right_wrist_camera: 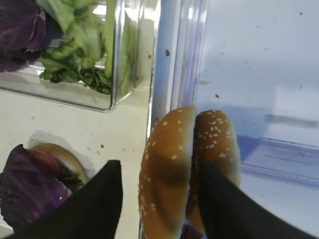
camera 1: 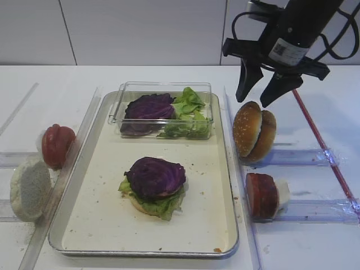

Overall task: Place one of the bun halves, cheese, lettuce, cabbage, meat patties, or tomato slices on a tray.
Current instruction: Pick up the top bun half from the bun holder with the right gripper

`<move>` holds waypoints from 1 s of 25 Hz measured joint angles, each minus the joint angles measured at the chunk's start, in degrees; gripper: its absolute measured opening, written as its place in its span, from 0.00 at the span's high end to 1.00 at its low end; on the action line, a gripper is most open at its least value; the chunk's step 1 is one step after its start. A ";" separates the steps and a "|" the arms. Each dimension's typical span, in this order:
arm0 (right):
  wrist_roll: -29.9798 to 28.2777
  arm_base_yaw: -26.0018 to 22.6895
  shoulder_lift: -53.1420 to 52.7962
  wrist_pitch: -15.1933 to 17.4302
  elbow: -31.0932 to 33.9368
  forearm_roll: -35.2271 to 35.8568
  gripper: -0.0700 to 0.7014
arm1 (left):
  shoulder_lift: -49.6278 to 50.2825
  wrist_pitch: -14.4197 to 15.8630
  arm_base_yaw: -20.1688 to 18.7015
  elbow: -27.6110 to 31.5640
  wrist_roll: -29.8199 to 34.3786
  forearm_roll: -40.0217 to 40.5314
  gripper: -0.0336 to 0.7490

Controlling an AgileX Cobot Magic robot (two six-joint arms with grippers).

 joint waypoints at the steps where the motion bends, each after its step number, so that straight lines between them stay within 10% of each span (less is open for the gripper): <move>1: 0.00 0.00 0.25 0.00 0.00 -0.14 0.44 | 0.00 0.00 0.00 0.00 0.00 0.00 0.41; 25: -1.19 1.02 0.53 -0.58 2.36 0.69 0.48 | 0.00 0.00 0.00 0.00 0.00 0.00 0.41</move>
